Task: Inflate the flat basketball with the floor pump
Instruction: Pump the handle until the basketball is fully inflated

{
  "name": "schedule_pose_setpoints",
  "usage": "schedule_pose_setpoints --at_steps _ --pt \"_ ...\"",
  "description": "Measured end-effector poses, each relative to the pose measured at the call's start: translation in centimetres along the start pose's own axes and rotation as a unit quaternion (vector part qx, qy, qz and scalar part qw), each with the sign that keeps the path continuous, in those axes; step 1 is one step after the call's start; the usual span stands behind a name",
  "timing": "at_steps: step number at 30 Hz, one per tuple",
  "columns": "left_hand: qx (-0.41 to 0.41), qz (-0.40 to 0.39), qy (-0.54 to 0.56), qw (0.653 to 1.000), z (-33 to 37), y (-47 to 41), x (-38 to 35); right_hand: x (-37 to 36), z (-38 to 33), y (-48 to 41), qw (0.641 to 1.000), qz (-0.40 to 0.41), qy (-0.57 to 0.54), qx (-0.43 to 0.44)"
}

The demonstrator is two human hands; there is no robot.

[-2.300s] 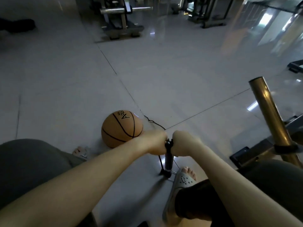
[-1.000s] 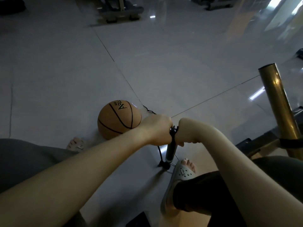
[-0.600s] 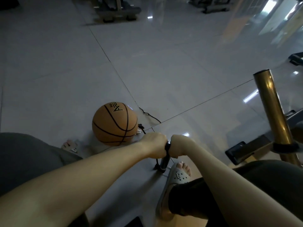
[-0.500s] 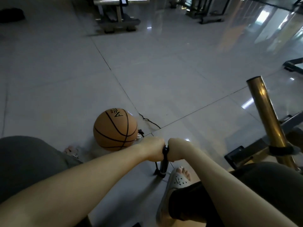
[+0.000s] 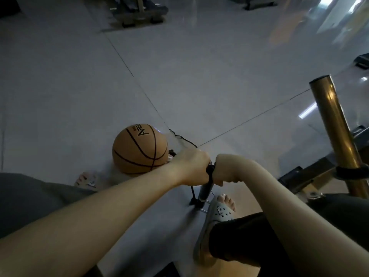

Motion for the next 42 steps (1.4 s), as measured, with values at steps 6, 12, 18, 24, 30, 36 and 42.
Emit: schedule_pose_setpoints --at_steps 6,12,18,24,30,36,42 --pt "0.018 -0.038 0.023 0.999 -0.6 -1.1 -4.9 -3.8 0.7 -3.4 0.998 -0.001 0.055 -0.008" --pt "0.012 -0.068 0.005 0.998 0.0 0.6 -3.1 -4.1 -0.5 -1.2 0.996 0.072 0.053 0.004" --pt "-0.004 -0.028 -0.019 0.999 1.2 2.2 6.9 2.7 0.1 5.5 0.979 0.197 -0.02 0.038" --pt "0.01 -0.006 -0.012 1.0 1.1 1.1 4.8 1.9 0.2 3.4 0.99 0.134 -0.053 0.006" --pt "0.007 -0.001 0.022 1.0 -0.4 -0.4 -3.7 -3.6 1.0 -2.6 0.997 0.071 -0.024 -0.001" --pt "0.018 -0.019 0.02 0.999 0.6 0.6 -5.7 -5.2 0.9 -1.8 0.996 0.091 0.025 0.002" --pt "0.043 -0.029 0.039 0.998 -0.2 2.9 -1.7 -3.1 -1.6 2.3 0.983 0.177 0.032 0.047"
Point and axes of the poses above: each hand's wrist, its own y-axis away from the middle knuckle, its own x-axis out of the back of the hand, z = x × y, the point moved 1 cm from there along -y, towards the middle knuckle
